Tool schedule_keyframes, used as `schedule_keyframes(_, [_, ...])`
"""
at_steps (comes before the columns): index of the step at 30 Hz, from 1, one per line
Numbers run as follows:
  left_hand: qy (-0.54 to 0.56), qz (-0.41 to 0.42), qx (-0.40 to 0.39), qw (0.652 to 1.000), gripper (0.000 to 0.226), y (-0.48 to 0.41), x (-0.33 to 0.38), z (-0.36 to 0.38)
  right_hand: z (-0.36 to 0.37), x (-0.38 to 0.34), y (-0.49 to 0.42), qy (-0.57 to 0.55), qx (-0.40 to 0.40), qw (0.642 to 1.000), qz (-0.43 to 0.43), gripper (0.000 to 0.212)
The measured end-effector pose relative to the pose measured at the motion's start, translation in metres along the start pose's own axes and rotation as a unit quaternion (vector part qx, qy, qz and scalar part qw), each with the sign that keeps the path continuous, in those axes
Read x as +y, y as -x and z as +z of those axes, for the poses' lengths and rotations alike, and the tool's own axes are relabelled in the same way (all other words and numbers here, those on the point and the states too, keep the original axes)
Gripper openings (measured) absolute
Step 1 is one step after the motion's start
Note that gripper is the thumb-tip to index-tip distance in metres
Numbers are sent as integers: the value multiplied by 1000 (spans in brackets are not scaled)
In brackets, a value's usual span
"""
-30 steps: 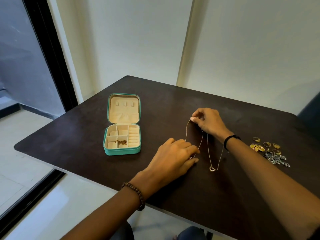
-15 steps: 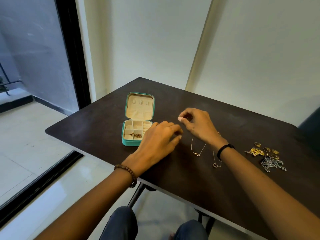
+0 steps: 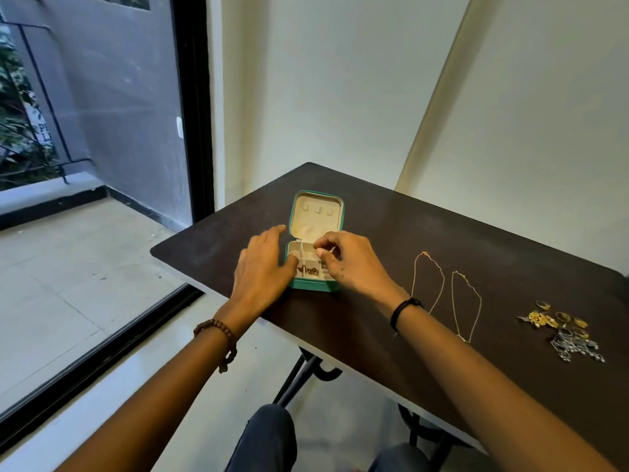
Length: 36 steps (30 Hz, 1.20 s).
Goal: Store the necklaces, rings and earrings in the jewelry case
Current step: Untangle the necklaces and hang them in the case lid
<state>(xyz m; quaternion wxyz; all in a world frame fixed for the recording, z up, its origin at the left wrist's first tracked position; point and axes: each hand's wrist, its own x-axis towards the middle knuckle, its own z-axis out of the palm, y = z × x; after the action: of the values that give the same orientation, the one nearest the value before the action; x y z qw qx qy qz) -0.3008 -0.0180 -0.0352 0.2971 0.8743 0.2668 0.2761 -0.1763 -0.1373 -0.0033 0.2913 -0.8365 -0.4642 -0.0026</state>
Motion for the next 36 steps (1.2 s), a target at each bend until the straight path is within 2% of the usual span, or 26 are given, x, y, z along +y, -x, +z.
schedule_keyframes(3, [62,-30,-38,997,47,1,-9,2,9,-7,0,1,-18,1000,11,20])
schedule_keyframes(6, [82,-20,-24,996,39,4,-9,4,14,-9,3,-3,5,1000,10,14])
schedule_keyframes(9, [79,-20,-8,997,37,5,-11,7,15,-11,6,8,8,1000,16,12])
schedule_keyframes(14, [56,-27,5,998,38,5,-15,10,19,-21,14,38,17,999,25,20])
schedule_keyframes(21, [45,-35,16,998,38,7,-15,10,28,-34,12,34,21,992,122,19])
schedule_keyframes(25, [34,-38,34,998,36,7,-16,14,28,-39,9,35,29,989,143,15])
schedule_keyframes(32, [52,-52,64,995,31,10,-18,12,4,-41,11,-137,-31,983,121,12])
schedule_keyframes(36, [173,-72,46,981,28,10,-17,4,-21,-38,15,-292,-46,947,127,16])
